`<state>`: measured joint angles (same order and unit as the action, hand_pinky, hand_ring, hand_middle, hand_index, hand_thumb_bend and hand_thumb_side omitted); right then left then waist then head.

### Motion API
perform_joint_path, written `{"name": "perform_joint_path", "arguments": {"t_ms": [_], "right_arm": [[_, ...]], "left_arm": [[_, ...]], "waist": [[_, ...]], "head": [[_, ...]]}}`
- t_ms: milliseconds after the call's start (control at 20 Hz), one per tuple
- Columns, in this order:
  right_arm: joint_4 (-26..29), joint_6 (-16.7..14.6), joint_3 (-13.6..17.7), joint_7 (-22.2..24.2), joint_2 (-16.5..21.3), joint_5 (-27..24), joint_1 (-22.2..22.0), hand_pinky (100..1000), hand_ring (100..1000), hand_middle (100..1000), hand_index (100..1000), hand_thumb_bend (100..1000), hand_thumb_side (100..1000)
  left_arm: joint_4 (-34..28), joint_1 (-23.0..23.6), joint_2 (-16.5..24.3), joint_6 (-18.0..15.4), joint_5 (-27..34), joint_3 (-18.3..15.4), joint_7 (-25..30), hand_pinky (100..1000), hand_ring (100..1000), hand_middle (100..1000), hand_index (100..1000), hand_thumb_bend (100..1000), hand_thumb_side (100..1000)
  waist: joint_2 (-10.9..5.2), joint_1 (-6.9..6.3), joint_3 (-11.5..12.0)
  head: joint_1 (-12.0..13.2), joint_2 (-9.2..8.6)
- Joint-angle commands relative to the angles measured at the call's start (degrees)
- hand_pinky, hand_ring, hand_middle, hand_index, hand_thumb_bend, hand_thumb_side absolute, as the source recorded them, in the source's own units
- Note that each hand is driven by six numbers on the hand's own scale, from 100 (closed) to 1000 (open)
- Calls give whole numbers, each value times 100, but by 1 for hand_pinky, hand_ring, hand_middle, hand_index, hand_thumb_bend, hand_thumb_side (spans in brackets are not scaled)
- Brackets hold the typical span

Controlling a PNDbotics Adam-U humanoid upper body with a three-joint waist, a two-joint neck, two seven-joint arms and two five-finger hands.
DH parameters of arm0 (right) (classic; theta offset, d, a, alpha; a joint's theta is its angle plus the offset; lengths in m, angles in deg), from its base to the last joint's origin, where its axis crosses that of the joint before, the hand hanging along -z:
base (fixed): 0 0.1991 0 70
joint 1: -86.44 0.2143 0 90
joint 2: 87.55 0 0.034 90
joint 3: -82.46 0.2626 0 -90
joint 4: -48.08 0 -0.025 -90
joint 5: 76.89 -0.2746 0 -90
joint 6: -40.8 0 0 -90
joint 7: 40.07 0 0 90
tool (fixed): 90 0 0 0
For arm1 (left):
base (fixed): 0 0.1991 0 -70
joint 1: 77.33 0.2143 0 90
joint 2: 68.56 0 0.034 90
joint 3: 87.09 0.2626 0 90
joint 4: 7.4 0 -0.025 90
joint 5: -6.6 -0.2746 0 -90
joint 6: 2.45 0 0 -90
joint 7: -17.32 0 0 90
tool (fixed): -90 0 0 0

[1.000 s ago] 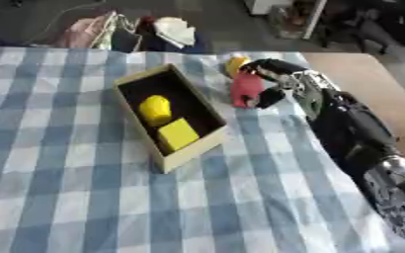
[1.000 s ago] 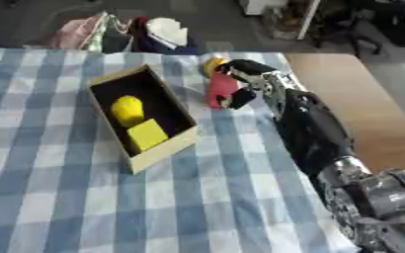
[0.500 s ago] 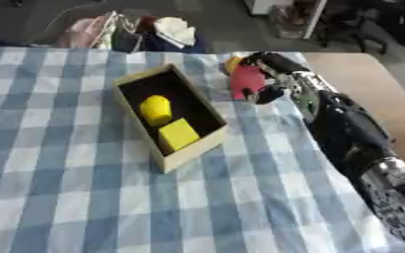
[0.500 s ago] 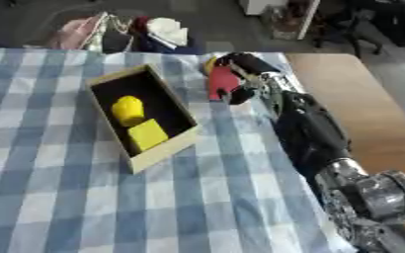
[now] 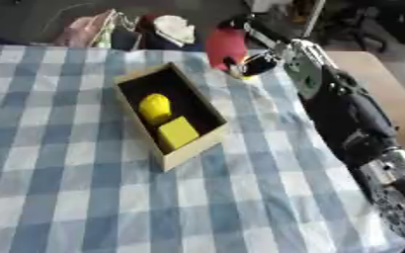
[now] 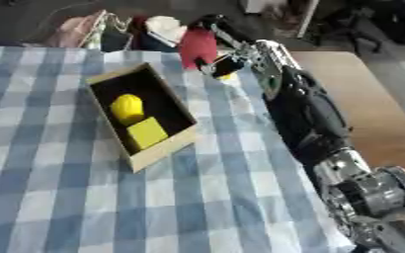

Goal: Pick up objects on the table and place them in the box.

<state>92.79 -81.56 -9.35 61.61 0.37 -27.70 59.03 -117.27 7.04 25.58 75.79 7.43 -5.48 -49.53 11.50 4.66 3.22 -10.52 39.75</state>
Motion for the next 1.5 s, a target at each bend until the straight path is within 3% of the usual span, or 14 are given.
{"name": "perform_joint_path", "arguments": {"t_ms": [50, 300, 450, 600, 850, 1000, 1250, 1500], "right_arm": [[342, -192, -222, 543, 84, -438, 155, 604, 638, 616, 846, 100, 100], [334, -364, -470, 1250, -44, -427, 132, 644, 672, 654, 878, 108, 100], [311, -486, -599, 1528, -135, -215, 119, 686, 713, 711, 913, 166, 174], [344, -632, -685, 1608, -215, -9, 113, 714, 744, 758, 932, 225, 247], [556, -886, -864, 1529, -301, 462, 136, 779, 805, 854, 971, 431, 433], [634, -969, -928, 1450, -335, 841, 155, 802, 831, 885, 983, 500, 480], [640, -955, -815, 1178, -317, 1043, 140, 797, 840, 898, 986, 455, 467], [471, -499, -356, 887, -211, 610, 257, 767, 825, 890, 981, 342, 389]], "left_arm": [[-73, -42, 53, -1, 47, -59, 29, 764, 705, 592, 767, 100, 504], [-80, -51, 43, 0, 64, -51, 63, 767, 705, 592, 767, 100, 505], [-77, -44, 39, 4, 65, -48, 79, 768, 705, 592, 767, 100, 505], [-75, -45, 27, 8, 68, -41, 99, 769, 706, 592, 767, 100, 507], [-71, -38, 19, 15, 72, -35, 122, 769, 707, 592, 767, 100, 507], [-71, -31, 10, 19, 71, -34, 131, 770, 707, 592, 767, 100, 508], [-72, -23, 2, 27, 70, -43, 134, 770, 708, 590, 766, 100, 509], [-73, -13, -8, 36, 68, -52, 134, 771, 701, 589, 766, 100, 511]], "waist": [[-110, -109, 15], [-110, -96, 50], [-106, -89, 62], [-107, -83, 66], [-113, -74, 74], [-120, -70, 87], [-120, -57, 111], [-118, -47, 124]], "head": [[-31, -1], [-40, -8], [-46, -9], [-47, -8], [-67, -15], [-71, -14], [-66, -24], [-59, -36]]}}
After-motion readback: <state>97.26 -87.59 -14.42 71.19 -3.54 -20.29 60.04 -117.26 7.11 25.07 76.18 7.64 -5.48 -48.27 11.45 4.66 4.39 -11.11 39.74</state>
